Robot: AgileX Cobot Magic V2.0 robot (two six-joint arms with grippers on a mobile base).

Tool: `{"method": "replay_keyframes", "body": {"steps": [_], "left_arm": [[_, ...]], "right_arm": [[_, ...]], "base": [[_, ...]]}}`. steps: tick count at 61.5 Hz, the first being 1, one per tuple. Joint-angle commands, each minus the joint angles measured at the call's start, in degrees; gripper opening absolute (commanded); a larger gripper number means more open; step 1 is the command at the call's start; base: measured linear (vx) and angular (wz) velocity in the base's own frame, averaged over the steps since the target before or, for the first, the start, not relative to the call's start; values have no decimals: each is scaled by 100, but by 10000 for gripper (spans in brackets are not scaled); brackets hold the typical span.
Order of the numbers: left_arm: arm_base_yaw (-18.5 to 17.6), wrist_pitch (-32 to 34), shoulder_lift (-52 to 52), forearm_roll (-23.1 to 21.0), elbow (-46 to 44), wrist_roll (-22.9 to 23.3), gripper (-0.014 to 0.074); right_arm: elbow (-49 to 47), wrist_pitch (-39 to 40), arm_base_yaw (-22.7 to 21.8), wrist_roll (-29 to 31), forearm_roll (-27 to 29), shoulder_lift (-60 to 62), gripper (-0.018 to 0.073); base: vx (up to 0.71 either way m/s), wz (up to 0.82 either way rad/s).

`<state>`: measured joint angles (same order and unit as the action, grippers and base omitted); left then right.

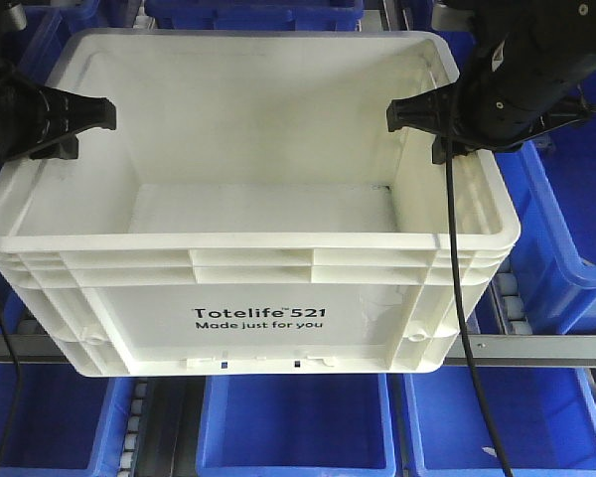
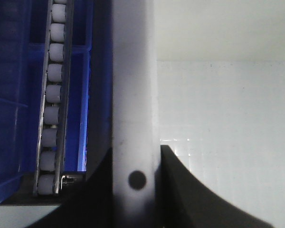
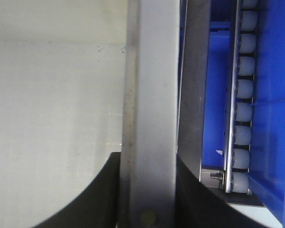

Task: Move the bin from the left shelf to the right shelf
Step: 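Hold the tote level over the roller lane between blue bins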

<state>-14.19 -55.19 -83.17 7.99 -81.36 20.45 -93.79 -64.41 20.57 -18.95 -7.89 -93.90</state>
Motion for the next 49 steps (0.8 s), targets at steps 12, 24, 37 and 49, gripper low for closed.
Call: {"method": "replay_keyframes", "body": {"steps": [12,24,37,49], "left_arm": [[28,527,338,366,-230,83,-6],[28,527,338,366,-230,83,-6],[28,527,338,366,-230,83,-6],[28,527,338,366,-230,83,-6]], "right_arm": [[-206,312,-73,11,-512,319,8],[-206,313,-73,11,-512,319,8],[-206,313,-73,11,-512,319,8],[-206,313,-73,11,-512,319,8]], "base": [[8,-5],[5,-5],[2,-2],[0,0]]}}
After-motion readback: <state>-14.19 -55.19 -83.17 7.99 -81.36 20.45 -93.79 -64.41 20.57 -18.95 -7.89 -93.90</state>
